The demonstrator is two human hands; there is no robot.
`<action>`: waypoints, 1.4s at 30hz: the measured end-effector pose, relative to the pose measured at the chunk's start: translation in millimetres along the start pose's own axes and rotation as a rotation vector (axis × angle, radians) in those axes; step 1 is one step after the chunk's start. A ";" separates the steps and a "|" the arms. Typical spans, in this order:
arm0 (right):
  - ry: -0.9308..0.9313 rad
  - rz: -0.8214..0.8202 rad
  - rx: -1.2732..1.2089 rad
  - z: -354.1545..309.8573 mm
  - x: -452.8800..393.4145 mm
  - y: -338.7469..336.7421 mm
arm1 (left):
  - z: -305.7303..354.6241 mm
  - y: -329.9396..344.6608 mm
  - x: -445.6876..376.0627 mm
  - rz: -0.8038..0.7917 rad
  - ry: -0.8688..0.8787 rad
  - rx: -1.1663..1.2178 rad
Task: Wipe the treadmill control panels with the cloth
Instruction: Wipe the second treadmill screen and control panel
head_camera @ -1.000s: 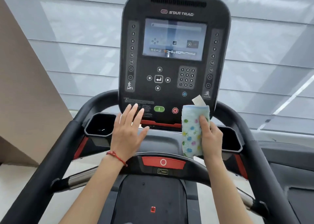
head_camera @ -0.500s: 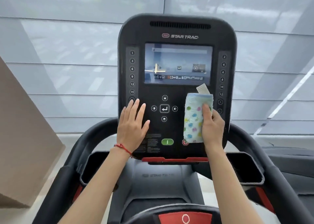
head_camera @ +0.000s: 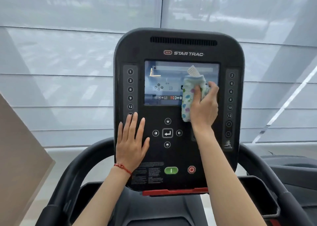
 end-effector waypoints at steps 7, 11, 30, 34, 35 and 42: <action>0.008 0.096 0.197 -13.6 -0.9 14.2 | 1.7 1.7 0.7 0.041 0.016 -0.030; -0.006 0.123 0.160 -39.1 3.0 25.9 | 1.6 1.1 0.1 0.052 0.015 -0.027; -0.265 0.275 0.197 -62.0 -29.5 29.8 | 2.0 -0.6 0.7 0.105 0.038 -0.008; -0.051 0.289 0.238 -8.2 -65.5 -2.0 | 2.0 -0.1 1.4 0.107 0.037 0.001; -0.008 0.302 0.250 1.6 -71.8 -7.8 | 1.7 0.1 1.6 0.108 0.035 0.002; 0.084 0.310 0.298 -10.8 -54.8 1.3 | 2.0 1.1 1.7 0.105 0.033 -0.010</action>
Point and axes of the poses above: each hand's wrist, its own x-axis away from the middle knuckle, its own y-axis out of the palm, z = x × y, the point moved 6 cm from there along -x, towards the middle knuckle, and after that the axes turned 13 degrees about x, right-handed, at the moved point
